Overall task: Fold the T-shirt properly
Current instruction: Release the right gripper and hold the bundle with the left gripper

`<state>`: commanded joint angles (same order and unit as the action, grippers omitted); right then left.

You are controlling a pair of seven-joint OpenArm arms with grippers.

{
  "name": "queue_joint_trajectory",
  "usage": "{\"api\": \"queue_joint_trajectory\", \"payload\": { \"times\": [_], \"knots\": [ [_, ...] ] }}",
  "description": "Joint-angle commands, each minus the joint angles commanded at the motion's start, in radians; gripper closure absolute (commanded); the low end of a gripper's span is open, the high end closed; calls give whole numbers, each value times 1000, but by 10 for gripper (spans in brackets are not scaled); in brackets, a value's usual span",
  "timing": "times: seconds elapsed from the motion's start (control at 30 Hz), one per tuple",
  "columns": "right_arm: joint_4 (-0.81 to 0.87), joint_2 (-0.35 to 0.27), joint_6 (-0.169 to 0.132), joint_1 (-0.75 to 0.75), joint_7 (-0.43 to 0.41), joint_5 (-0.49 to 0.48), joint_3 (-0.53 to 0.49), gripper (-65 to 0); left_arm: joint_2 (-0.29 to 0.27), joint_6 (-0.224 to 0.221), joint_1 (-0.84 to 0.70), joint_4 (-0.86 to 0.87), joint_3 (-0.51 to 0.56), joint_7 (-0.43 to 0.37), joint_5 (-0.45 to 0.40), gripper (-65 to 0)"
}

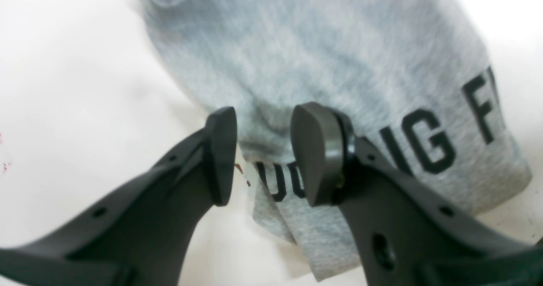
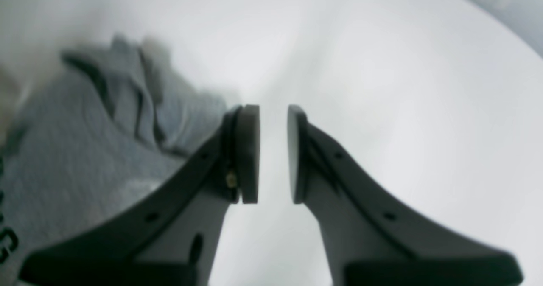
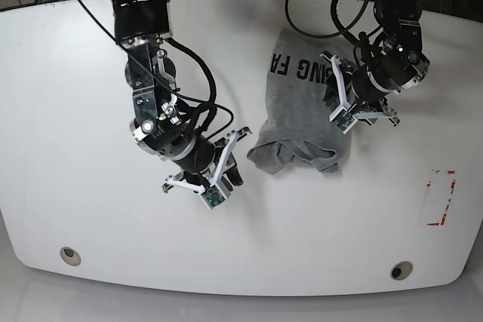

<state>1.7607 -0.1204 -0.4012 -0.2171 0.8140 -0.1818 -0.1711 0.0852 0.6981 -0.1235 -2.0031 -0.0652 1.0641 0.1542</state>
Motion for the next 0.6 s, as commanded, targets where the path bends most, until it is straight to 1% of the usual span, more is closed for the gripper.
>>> {"api": "queue_joint_trajectory", "payload": {
  "times": [0.07, 0.13, 0.2, 0.23, 0.3, 0.33, 0.37, 0.4, 0.43, 0.47, 0.5, 0.53, 0.6],
  "knots": [
    [15, -18, 0, 26, -2, 0, 6, -105, -20, 0, 11, 3, -6, 0, -2, -236],
    [29, -26, 0, 43, -2, 0, 15, -105, -38, -30, 18, 5, -3, 0, -2, -236],
    [44, -29, 0, 61, -2, 0, 25, -105, -55, -81, 26, 6, 15, 0, -3, -239],
    [49, -31, -2, 71, -2, 2, 32, -105, -63, -114, 29, 8, 32, 0, -3, -249],
    [54, -41, -3, 81, -2, 3, 51, -105, -75, -186, 44, 8, 66, 0, -3, -289],
    [54, -46, -12, 83, -2, 3, 60, -105, -83, -226, 49, 8, 87, 0, -3, -315],
    [54, -46, -31, 87, -2, 3, 66, -103, -89, -275, 51, 8, 114, -2, -3, -340],
    [54, -46, -37, 91, -2, 3, 71, -103, -91, -294, 52, 8, 120, -3, -3, -347],
    [54, -44, -54, 94, -2, 3, 84, -103, -91, -348, 55, 8, 138, -14, -3, -358],
    [54, -43, -64, 94, -2, 3, 97, -103, -91, -386, 60, 8, 153, -32, -3, -361],
    [54, -41, -71, 95, -2, 3, 101, -103, -91, -412, 60, 8, 163, -51, -3, -362],
    [54, -38, -78, 97, -2, 3, 107, -103, -87, -469, 55, 12, 189, -97, -5, -364],
    [54, -29, -84, 97, 2, 3, 114, -103, -83, -533, 52, 32, 227, -153, -5, -365]
  ]
}}
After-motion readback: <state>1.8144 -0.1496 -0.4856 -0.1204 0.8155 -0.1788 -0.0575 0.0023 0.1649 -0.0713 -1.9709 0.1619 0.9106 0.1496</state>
